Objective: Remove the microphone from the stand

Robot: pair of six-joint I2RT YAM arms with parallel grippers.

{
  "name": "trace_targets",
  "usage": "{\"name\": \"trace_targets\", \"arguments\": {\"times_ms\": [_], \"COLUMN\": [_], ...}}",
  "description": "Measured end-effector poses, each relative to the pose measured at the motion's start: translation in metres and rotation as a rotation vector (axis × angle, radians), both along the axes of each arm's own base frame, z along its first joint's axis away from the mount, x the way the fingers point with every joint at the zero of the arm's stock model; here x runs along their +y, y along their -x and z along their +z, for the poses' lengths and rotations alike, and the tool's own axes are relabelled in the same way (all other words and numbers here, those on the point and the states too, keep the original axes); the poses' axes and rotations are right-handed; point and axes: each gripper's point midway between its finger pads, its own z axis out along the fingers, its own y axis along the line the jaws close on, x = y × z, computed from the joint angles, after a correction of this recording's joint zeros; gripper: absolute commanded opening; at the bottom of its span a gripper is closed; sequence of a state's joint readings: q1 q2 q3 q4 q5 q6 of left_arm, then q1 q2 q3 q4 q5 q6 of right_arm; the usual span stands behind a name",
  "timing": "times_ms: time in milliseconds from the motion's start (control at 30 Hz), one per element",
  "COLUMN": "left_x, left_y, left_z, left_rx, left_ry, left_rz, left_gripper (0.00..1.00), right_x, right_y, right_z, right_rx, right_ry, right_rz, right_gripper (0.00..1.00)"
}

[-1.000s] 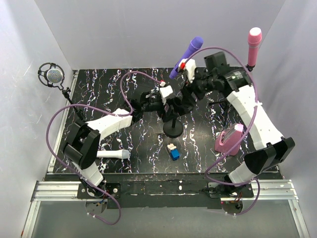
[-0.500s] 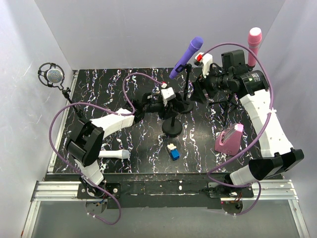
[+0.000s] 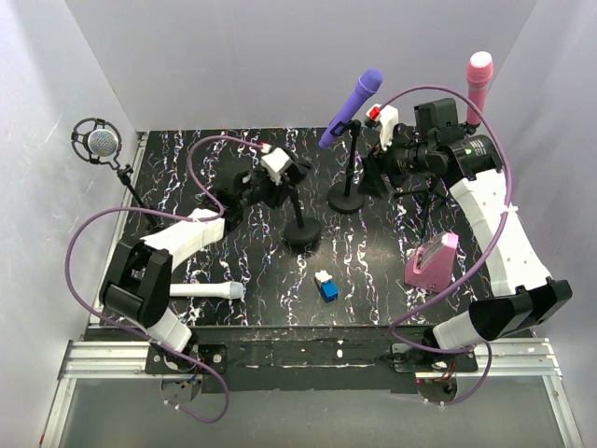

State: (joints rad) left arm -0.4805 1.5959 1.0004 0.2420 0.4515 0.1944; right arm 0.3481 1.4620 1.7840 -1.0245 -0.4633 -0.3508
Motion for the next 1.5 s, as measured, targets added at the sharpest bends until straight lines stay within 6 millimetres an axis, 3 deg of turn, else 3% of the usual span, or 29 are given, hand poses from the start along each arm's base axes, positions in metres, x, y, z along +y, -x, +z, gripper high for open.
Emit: {"name": "trace_targets", "arguments": {"times_ms": [133,300,467,567,600,667,733,833,933,1000,1067,1300,1400,1500], "left_x": [0.046,0.096,0.111,0.112,0.114,0.112,0.106,0.093,0.081,0.067,0.045,0.002,-0.002,-0.006], "left_y": [-0.043,-0.117,-0.172,-0.192,-0.197,-0.205,-0.211,-0.211,-0.209,-0.209,-0.209,-0.198,-0.206,-0.212], "left_z": [0.004,-0.004,-0.026,-0.022,-0.018,-0.009,0.002,0.021,0.023,0.01,-0.017,-0.132,-0.127,-0.128], "left_rx": [-0.06,-0.16,-0.201,-0.219,-0.214,-0.167,-0.083,0.061,0.192,0.268,0.361,0.646,0.667,0.698], "left_ry": [-0.013,-0.034,-0.067,-0.057,-0.04,0.023,0.118,0.278,0.389,0.419,0.429,0.39,0.449,0.496], "left_rz": [0.219,0.528,0.65,0.673,0.683,0.702,0.69,0.627,0.603,0.599,0.596,0.654,0.669,0.685], "left_gripper": [0.0,0.0,0.0,0.0,0.1,0.32,0.47,0.6,0.67,0.7,0.72,0.71,0.68,0.59], "right_x": [0.001,0.001,-0.003,-0.005,-0.005,-0.006,-0.006,-0.006,-0.007,-0.007,-0.007,-0.011,-0.013,-0.015], "right_y": [0.002,0.001,-0.002,-0.002,-0.003,-0.003,-0.003,-0.004,-0.001,-0.001,0.0,0.016,0.024,0.03], "right_z": [-0.004,-0.006,-0.008,-0.008,-0.008,-0.007,-0.007,-0.006,-0.007,-0.006,-0.006,-0.013,-0.013,-0.011], "right_rx": [0.013,0.014,-0.007,-0.02,-0.023,-0.027,-0.029,-0.032,-0.027,-0.026,-0.021,0.064,0.087,0.092], "right_ry": [-0.003,0.002,0.024,0.036,0.037,0.04,0.039,0.034,0.034,0.031,0.029,0.034,0.035,0.034], "right_rz": [0.007,0.007,0.004,0.004,0.003,-0.001,-0.005,-0.012,-0.015,-0.018,-0.022,-0.041,-0.047,-0.05], "right_gripper": [0.74,0.73,0.73,0.73,0.73,0.73,0.73,0.73,0.74,0.75,0.75,0.75,0.75,0.75]}}
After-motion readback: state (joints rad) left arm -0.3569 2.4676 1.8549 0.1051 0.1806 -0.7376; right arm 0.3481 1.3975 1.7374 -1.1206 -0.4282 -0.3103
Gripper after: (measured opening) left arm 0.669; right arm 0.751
